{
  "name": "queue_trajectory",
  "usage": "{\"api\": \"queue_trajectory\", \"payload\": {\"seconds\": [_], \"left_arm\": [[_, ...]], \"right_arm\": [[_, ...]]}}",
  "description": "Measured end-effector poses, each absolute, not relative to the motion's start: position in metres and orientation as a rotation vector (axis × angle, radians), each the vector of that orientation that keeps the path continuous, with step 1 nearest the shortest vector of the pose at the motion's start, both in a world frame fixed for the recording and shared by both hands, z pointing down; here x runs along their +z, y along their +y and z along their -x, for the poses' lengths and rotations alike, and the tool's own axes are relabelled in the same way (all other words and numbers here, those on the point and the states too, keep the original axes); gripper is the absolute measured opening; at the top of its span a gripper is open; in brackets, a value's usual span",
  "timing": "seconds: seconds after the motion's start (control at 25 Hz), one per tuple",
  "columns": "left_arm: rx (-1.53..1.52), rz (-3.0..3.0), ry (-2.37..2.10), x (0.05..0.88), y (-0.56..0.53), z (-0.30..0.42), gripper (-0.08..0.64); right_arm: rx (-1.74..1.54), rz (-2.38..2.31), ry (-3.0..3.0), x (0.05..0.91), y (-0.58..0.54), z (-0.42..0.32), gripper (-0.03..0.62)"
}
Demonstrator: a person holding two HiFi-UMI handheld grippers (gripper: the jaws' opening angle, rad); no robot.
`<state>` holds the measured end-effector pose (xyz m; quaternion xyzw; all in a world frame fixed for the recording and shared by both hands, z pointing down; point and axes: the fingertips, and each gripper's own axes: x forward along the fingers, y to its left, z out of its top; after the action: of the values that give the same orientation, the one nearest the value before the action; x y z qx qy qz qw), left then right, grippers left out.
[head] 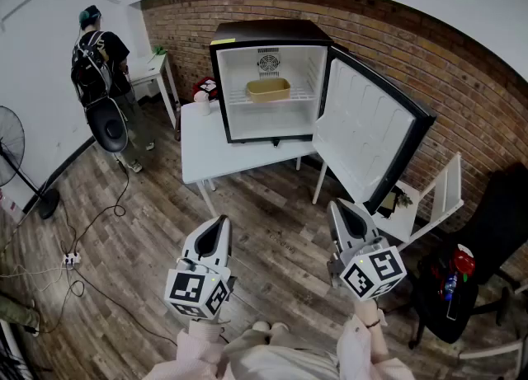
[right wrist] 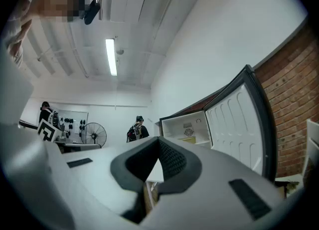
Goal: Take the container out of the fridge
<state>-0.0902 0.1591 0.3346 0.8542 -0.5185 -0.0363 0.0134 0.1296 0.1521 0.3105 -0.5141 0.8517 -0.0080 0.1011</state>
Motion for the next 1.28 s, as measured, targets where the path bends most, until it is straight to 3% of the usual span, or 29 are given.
{"api": "queue_trajectory", "payload": {"seconds": [0.68,0.8,0.96,1.28], "left_arm": [[-0.093,-2.606,-1.636,0.354,0.158,0.067,-0.008],[-0.089,-2.586,-1.638,0.358,0.157,0.066,-0.008],[-0.072,-2.568,-1.644,0.363,0.154,0.066,-0.008],[-0.047,-2.537,-1.651,0.373,0.136,0.069,-0.008]], "right_arm": [[-0.034,1.499,2.581,0.337,0.138,-0.139,0.003],[-0.066,1.483,2.577,0.34,0.132,-0.139,0.023],[-0.094,1.488,2.574,0.345,0.124,-0.14,0.112],[-0.125,1.512,2.577,0.359,0.099,-0.141,0.192]]}}
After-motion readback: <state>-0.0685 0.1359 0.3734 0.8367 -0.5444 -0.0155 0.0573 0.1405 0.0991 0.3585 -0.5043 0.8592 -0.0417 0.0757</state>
